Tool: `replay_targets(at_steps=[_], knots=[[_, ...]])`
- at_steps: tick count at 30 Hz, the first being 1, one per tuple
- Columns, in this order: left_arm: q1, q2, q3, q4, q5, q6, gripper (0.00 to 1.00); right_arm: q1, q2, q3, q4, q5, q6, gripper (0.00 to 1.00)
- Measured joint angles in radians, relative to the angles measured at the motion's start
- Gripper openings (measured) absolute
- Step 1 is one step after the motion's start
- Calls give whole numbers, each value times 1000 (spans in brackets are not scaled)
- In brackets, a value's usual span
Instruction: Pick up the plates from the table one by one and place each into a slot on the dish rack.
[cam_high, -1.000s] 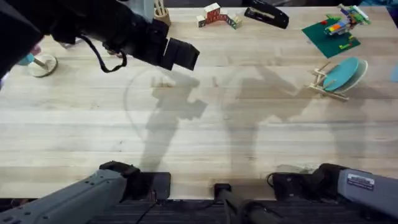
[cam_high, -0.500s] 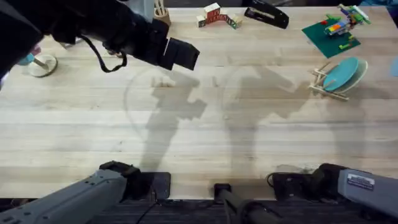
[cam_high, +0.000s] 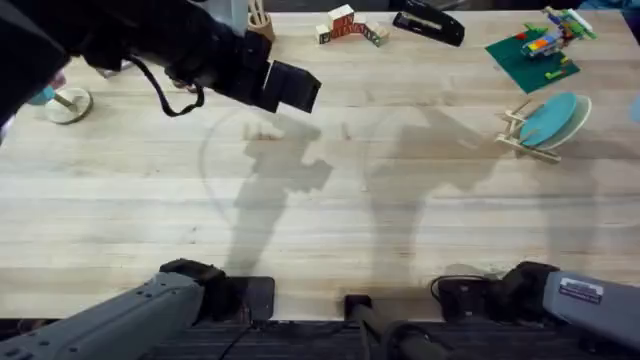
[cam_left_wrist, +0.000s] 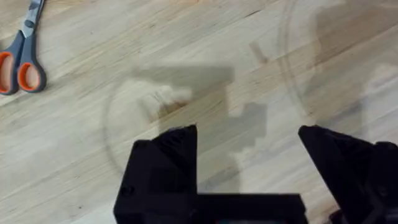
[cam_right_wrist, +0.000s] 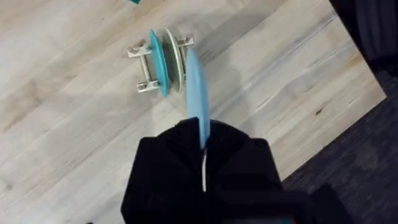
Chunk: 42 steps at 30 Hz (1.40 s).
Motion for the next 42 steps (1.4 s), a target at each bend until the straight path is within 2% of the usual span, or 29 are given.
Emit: replay_targets(at_steps=[14,22,37,42], knots=[[0,0,0,0,0,0,994,-169,74,0,6,-124,-77,32],[0,0,0,0,0,0,993,-180,94,0,83,-143,-141,32],[0,0,0,2,0,0,994,-180,175,-2,102,-175,-237,33],[0,0,0,2,0,0,994,-205,174,-18,121,-192,-245,33]])
